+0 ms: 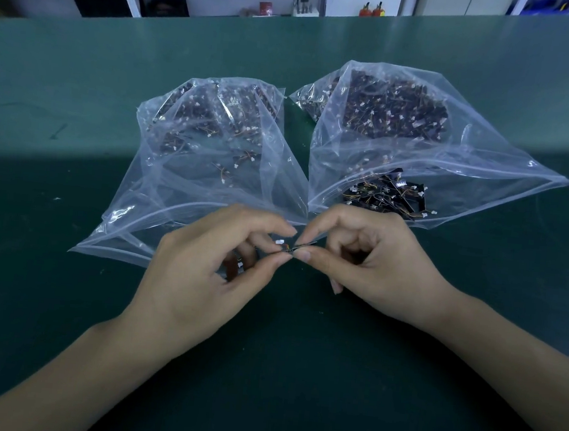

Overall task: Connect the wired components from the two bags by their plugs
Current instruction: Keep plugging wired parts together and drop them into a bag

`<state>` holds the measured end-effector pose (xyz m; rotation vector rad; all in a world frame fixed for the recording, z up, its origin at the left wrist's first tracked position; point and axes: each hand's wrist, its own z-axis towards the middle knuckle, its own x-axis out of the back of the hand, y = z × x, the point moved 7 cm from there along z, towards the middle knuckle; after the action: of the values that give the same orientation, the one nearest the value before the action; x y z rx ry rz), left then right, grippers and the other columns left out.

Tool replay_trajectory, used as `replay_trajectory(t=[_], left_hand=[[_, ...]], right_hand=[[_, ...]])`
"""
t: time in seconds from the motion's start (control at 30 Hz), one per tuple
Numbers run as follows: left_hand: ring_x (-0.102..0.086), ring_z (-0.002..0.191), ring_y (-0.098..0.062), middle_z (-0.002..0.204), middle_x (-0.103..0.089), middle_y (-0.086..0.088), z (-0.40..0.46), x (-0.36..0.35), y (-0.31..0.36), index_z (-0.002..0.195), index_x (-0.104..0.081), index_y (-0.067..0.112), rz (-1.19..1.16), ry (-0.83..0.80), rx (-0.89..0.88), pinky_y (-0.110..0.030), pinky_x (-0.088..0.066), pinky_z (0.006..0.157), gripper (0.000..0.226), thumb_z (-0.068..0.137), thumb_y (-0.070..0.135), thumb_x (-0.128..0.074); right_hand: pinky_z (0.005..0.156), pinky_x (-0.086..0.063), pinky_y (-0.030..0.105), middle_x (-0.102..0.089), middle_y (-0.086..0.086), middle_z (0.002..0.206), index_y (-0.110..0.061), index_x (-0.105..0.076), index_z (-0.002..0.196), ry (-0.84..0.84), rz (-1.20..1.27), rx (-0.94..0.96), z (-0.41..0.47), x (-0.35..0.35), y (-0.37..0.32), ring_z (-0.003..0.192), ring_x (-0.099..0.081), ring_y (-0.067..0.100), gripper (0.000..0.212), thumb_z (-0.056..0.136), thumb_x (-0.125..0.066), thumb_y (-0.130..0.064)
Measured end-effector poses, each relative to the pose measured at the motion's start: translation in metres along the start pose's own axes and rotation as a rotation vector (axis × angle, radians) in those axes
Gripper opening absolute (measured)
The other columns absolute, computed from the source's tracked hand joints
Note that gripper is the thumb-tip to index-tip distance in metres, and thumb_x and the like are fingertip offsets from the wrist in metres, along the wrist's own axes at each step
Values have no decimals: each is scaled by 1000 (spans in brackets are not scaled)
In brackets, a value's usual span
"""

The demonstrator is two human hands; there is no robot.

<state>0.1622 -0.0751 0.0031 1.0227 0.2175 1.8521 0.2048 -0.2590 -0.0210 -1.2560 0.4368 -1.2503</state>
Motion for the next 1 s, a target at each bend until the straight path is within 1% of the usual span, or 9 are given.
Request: replay_trajectory(t=[0.13,0.23,0.33,0.43,0.5,0.67,0.83,0.93,1.0], left_hand=[[-69,76,-10,98,-71,15,0,1,-1,118,-68,33,33,-2,-29,-23,-55,66,28,94,25,-81],[-68,75,-8,101,-69,17,-1,-2,-4,119,-68,36,85,-47,-8,-27,-57,64,30,93,32,-82],[-68,78,-10,95,-65,18,0,-1,-7,100,-66,34,133,-69,26,-33,-56,62,15,95,42,-78],[-62,70,-11,76,-59,15,1,4,-9,82,-61,28,200,-33,60,-34,-50,58,28,100,47,-69],[-55,65,-10,67,-51,15,2,5,-9,73,-56,24,268,-36,63,-33,-45,56,38,103,47,-64],[-51,70,-14,63,-48,10,4,3,-16,67,-53,20,343,-108,88,-37,-44,59,46,105,45,-60],[-49,71,-13,64,-47,11,5,4,-17,66,-54,18,359,-96,53,-33,-44,71,46,104,41,-63],[-48,69,-14,64,-46,12,5,3,-18,66,-54,18,371,-81,41,-32,-43,77,45,104,40,-65],[-48,70,-14,66,-47,12,5,3,-19,67,-56,19,381,-77,40,-31,-42,78,43,104,40,-65]], right_hand=[[54,-40,26,-61,-1,52,-19,-73,99,-13,-7,16,0,1,1,44,-52,29,8,96,-77,-25],[57,-40,20,-61,-3,52,-23,-72,101,-29,-55,20,0,0,3,45,-53,25,7,98,-77,-27],[57,-38,16,-63,-4,52,-27,-71,100,6,-127,29,2,6,4,43,-49,19,5,100,-75,-30],[56,-41,18,-63,-5,53,-28,-68,96,93,-214,9,4,19,8,43,-53,15,7,100,-74,-30],[58,-42,14,-64,-5,53,-28,-68,94,157,-263,-40,6,30,14,44,-55,9,9,99,-75,-29],[60,-40,7,-68,-5,57,-29,-69,88,247,-333,-190,7,53,29,51,-60,3,12,101,-70,-30],[49,-40,14,-73,-1,65,-29,-67,98,288,-249,-299,8,67,42,44,-47,6,12,107,-61,-35],[41,-38,20,-73,5,69,-27,-66,104,387,-92,-341,8,78,51,39,-43,11,12,108,-60,-36],[39,-38,21,-73,5,71,-28,-67,101,463,-56,-340,6,84,53,36,-43,13,11,108,-60,-33]])
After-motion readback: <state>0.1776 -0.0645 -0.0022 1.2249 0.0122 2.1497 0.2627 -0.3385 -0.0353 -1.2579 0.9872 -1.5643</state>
